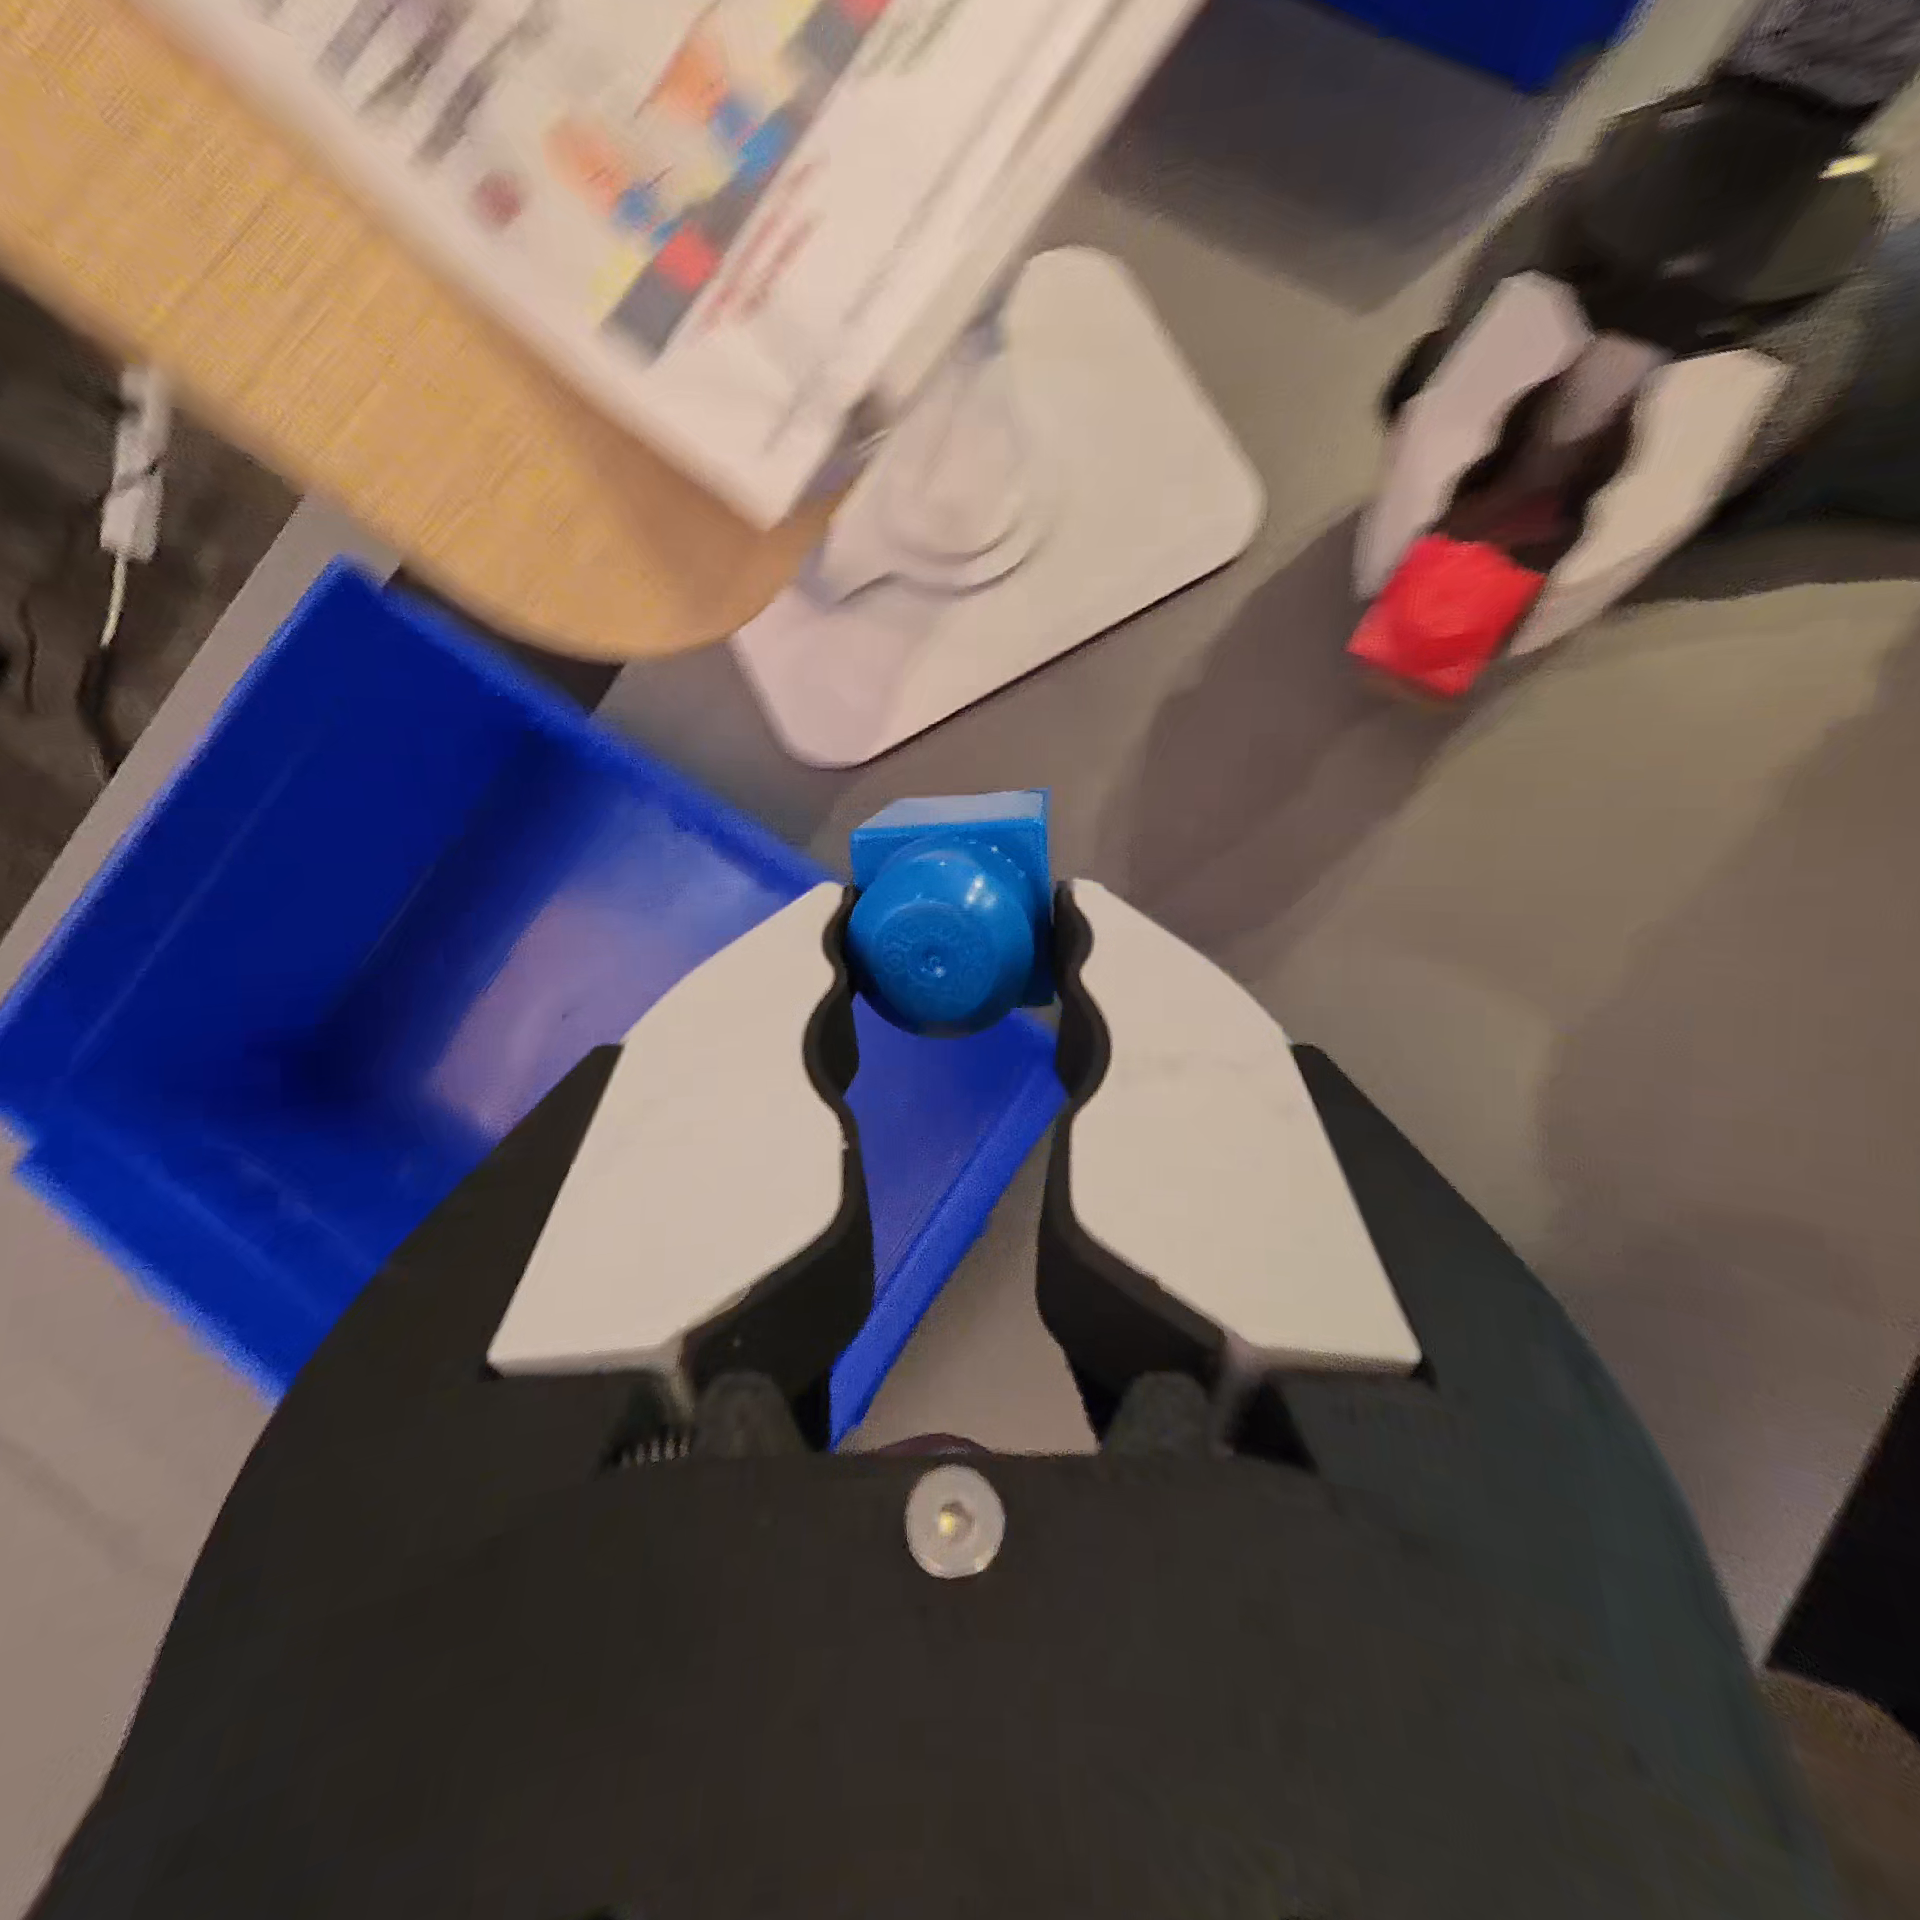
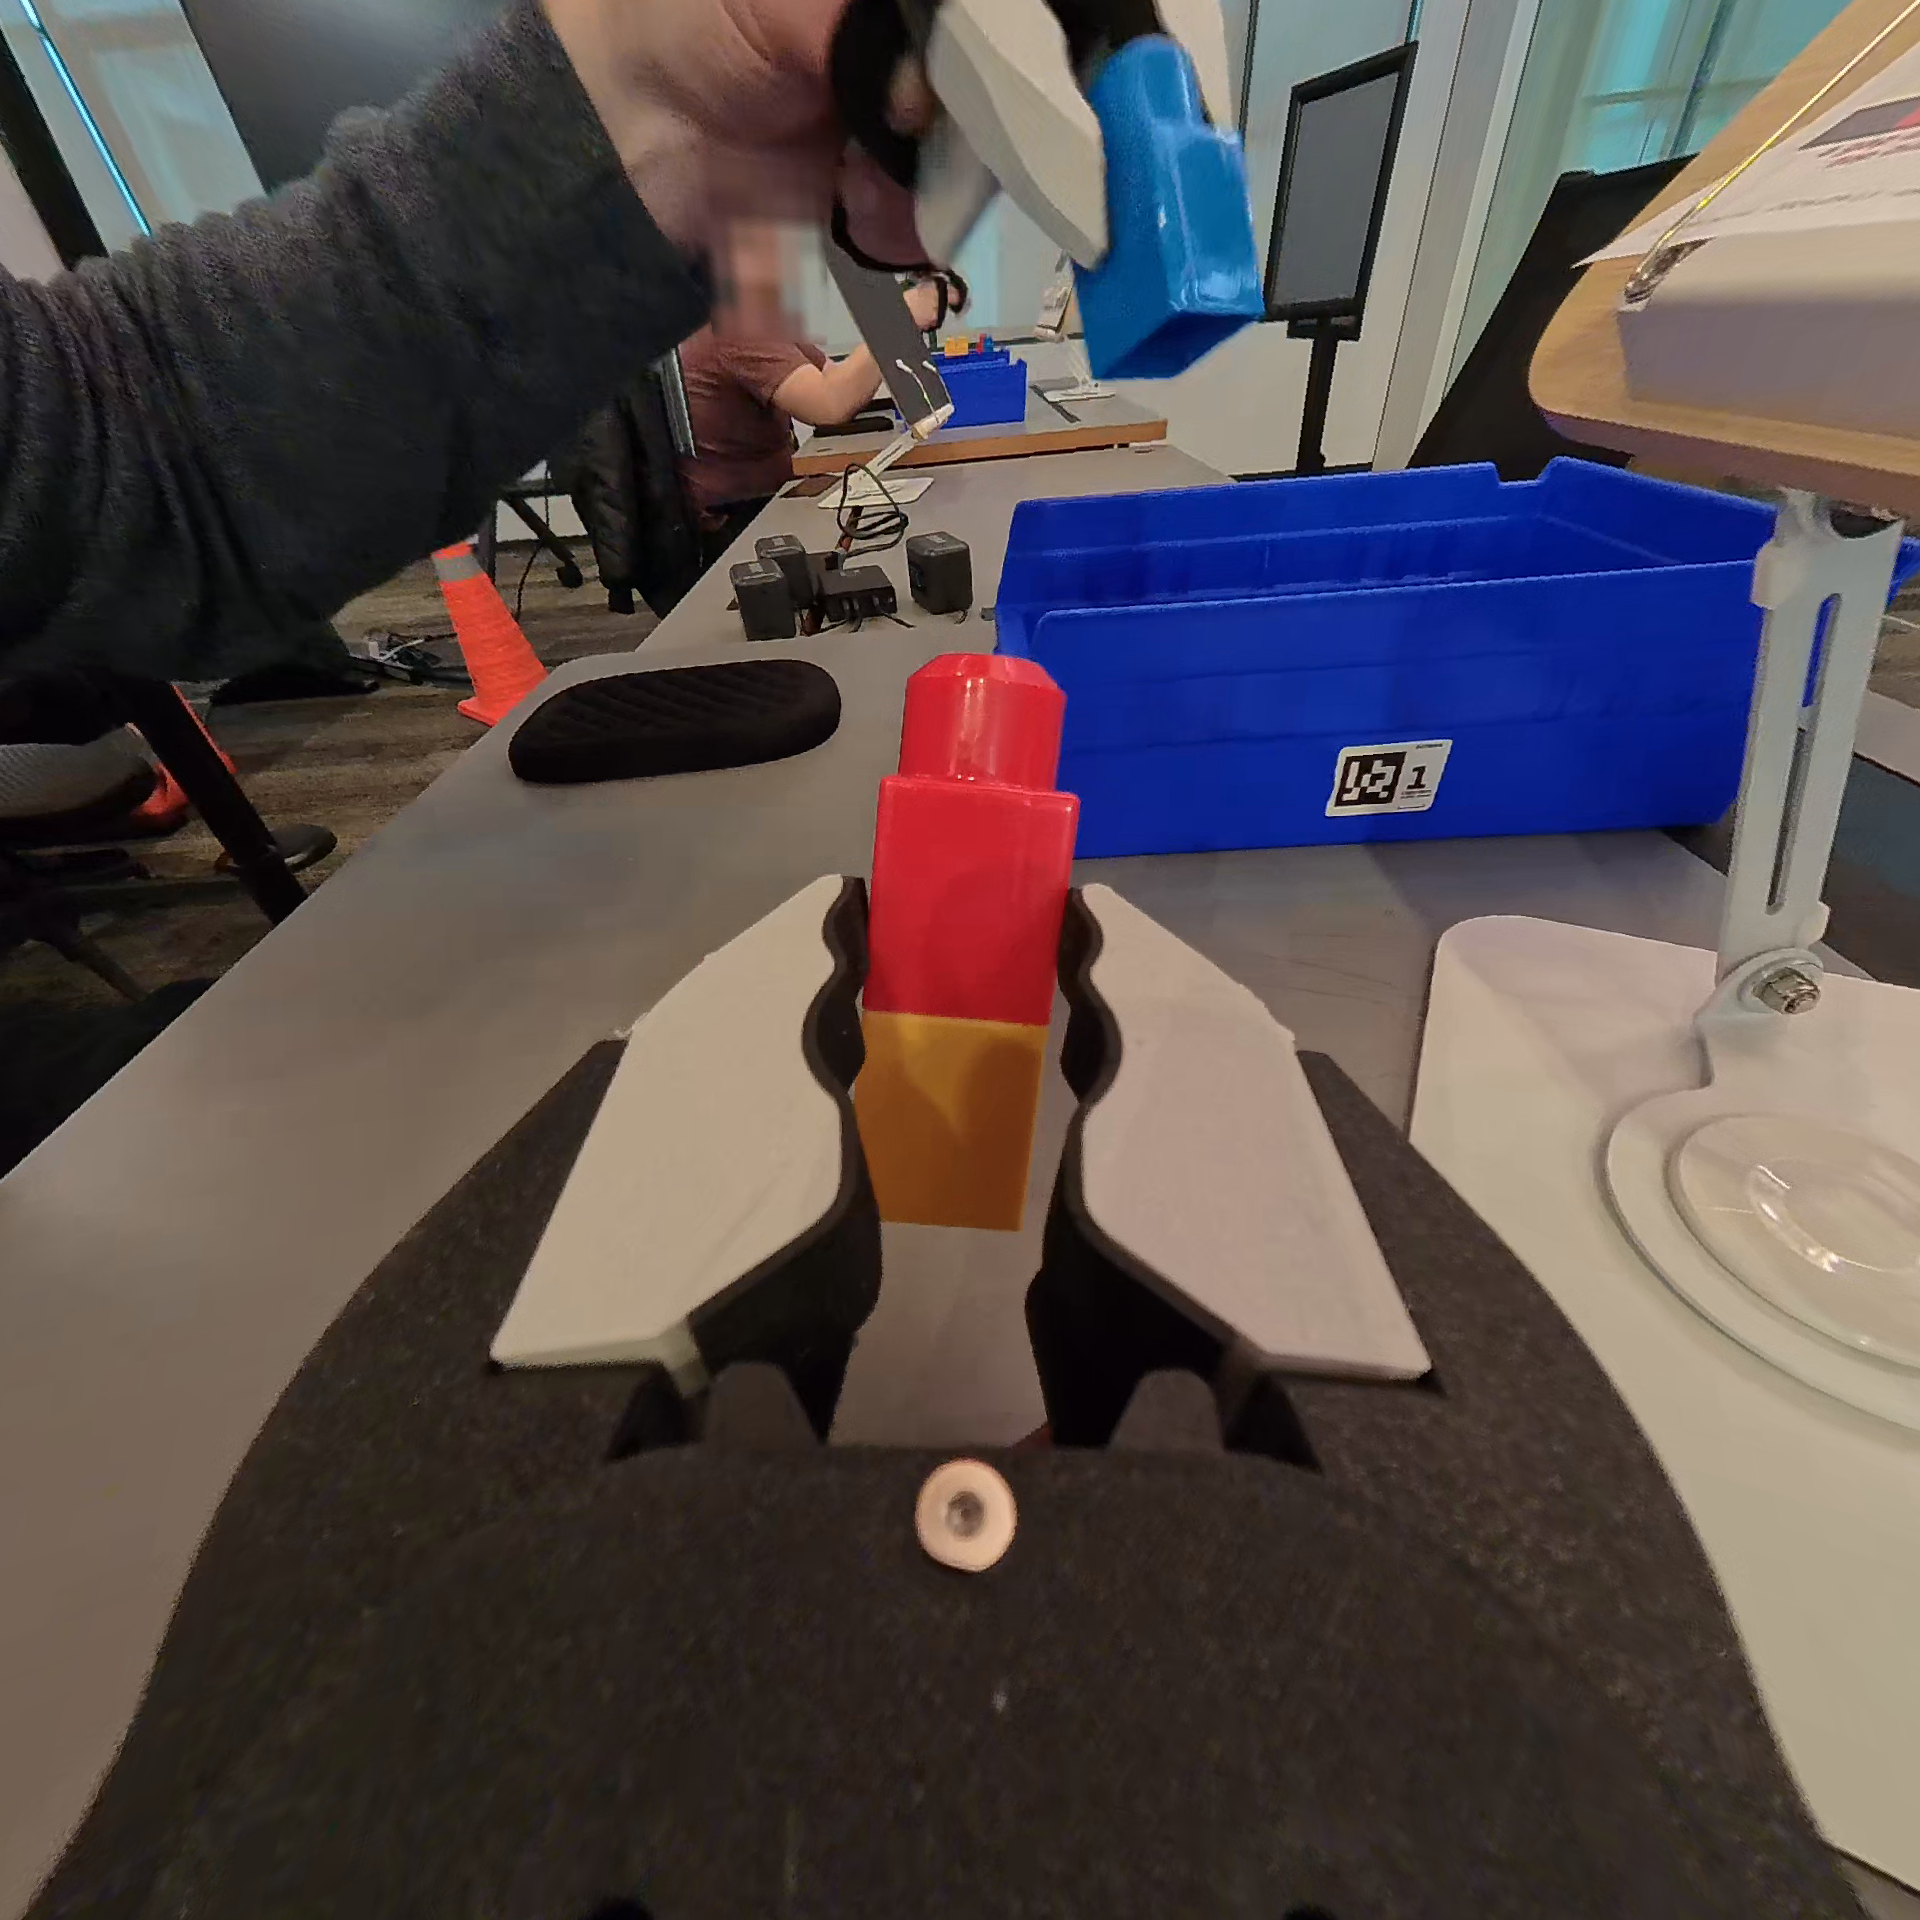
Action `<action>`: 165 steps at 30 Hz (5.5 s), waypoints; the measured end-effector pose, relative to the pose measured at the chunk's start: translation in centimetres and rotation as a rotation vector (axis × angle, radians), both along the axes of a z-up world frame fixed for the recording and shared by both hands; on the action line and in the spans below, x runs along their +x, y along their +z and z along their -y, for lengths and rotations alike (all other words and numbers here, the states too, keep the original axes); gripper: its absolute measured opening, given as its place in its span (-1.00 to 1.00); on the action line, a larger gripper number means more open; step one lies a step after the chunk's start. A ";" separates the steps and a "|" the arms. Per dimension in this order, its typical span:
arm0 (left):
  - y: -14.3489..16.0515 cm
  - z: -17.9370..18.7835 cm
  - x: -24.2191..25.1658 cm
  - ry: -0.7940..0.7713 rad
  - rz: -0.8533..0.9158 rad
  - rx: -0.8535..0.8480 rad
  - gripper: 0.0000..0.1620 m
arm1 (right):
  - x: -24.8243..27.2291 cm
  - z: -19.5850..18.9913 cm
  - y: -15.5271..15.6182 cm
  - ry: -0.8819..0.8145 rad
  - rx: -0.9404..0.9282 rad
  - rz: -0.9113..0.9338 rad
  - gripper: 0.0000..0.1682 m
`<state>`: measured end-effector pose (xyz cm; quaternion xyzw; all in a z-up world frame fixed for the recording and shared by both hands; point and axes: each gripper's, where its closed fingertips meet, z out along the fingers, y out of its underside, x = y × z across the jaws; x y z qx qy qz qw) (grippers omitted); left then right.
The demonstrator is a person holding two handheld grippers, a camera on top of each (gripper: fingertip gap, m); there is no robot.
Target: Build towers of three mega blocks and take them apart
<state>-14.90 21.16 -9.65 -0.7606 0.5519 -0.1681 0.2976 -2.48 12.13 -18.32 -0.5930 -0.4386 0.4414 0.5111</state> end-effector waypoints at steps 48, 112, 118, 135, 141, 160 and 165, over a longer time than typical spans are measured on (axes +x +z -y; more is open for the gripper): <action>-3.7 7.8 12.5 -0.414 0.386 -0.188 -0.58 | 1.5 0.0 1.8 0.029 -0.038 -0.165 -0.59; -2.9 8.0 15.8 -0.316 0.939 -0.252 -0.55 | 3.7 -0.4 4.1 0.068 -0.100 -0.387 -0.59; -3.1 8.0 15.9 -0.327 0.895 -0.210 -0.55 | 3.7 -0.5 3.9 0.055 -0.092 -0.367 -0.59; -2.7 8.1 16.0 -0.310 0.768 -0.221 -0.56 | 3.3 -0.2 3.8 0.070 -0.086 -0.357 -0.59; -3.8 7.7 16.7 -0.268 0.779 -0.283 -0.38 | 4.3 -0.9 4.5 0.057 -0.133 -0.445 -0.59; -2.5 7.2 16.1 -0.251 0.734 -0.300 -0.56 | 4.1 -1.2 3.6 0.085 -0.174 -0.389 -0.60; -2.5 7.2 16.2 -0.243 0.749 -0.291 -0.55 | 4.0 -1.0 3.5 0.084 -0.163 -0.371 -0.60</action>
